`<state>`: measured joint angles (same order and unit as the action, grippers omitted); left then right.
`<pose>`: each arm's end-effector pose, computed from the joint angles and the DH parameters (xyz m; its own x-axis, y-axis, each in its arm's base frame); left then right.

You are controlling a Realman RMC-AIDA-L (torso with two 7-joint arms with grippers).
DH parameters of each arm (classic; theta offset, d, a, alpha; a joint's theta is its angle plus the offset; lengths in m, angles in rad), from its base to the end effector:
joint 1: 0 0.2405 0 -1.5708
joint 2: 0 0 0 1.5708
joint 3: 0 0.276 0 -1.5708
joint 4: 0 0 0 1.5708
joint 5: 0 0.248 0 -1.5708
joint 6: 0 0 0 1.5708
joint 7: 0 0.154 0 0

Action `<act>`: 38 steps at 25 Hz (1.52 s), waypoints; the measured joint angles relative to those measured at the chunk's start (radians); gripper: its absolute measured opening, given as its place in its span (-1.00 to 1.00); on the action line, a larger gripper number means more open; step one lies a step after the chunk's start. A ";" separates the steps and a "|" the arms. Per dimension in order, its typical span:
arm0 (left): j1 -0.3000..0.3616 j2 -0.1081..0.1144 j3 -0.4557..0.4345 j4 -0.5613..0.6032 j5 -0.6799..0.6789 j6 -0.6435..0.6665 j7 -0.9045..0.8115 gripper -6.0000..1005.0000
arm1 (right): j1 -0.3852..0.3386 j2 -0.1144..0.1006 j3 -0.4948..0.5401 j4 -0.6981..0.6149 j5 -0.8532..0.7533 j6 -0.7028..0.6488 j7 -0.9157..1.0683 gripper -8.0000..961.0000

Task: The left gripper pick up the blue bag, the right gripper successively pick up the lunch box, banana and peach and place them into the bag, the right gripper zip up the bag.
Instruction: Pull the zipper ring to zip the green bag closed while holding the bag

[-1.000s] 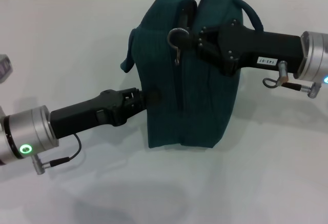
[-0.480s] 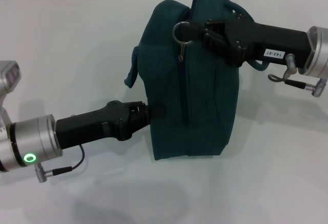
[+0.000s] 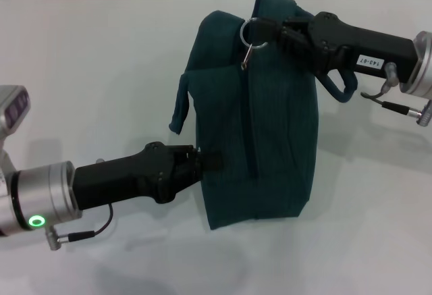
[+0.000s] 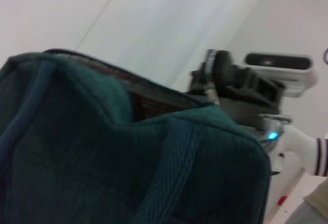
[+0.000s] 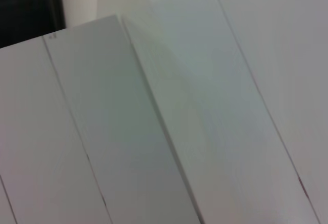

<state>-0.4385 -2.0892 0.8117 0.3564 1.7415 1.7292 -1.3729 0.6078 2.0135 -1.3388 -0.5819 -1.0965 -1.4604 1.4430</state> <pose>-0.2965 0.2961 -0.0668 0.4930 0.5474 0.6762 0.5532 -0.7971 0.2419 0.1791 0.4046 -0.0335 0.5518 -0.2905 -0.7818 -0.3761 -0.9233 0.0776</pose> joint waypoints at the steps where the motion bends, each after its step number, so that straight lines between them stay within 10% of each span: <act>1: 0.002 0.000 0.000 0.000 0.000 0.009 0.008 -0.84 | 0.001 -0.001 0.001 0.002 0.000 0.003 0.006 -0.96; 38: 0.051 0.007 0.019 -0.015 -0.015 0.021 0.049 -0.62 | 0.038 -0.010 0.018 0.042 -0.008 0.029 0.099 -0.96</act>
<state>-0.3877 -2.0824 0.8303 0.3411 1.7264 1.7498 -1.3243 0.6455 2.0031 -1.3212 -0.5398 -1.1041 -1.4316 1.5421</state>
